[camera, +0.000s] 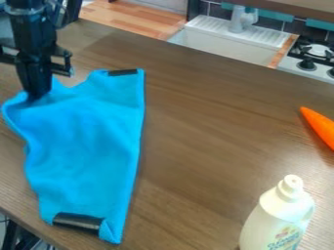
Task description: Unfold the cloth from left to the right
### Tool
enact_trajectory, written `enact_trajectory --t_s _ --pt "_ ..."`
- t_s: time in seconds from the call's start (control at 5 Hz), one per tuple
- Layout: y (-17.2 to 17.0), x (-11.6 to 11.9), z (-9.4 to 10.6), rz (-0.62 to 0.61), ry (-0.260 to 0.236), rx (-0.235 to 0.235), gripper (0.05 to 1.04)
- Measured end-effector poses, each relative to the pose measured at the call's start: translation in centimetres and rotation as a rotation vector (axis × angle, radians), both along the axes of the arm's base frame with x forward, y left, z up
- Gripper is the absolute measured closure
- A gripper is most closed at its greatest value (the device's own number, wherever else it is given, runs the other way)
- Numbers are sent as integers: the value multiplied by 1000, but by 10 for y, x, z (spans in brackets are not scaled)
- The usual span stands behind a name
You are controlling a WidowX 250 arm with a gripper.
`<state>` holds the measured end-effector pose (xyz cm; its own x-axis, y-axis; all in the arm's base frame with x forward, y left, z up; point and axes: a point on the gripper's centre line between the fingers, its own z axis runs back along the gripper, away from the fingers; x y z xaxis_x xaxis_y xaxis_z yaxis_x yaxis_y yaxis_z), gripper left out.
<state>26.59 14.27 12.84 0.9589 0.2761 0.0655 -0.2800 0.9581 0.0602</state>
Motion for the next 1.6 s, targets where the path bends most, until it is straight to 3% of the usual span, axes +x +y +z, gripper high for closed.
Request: enact_trajectory --t_s 0.8,1.6 --pt "-64 43 44 -40 -40 -68 1032" --pt "-144 130 10 59 3 -86 1032"
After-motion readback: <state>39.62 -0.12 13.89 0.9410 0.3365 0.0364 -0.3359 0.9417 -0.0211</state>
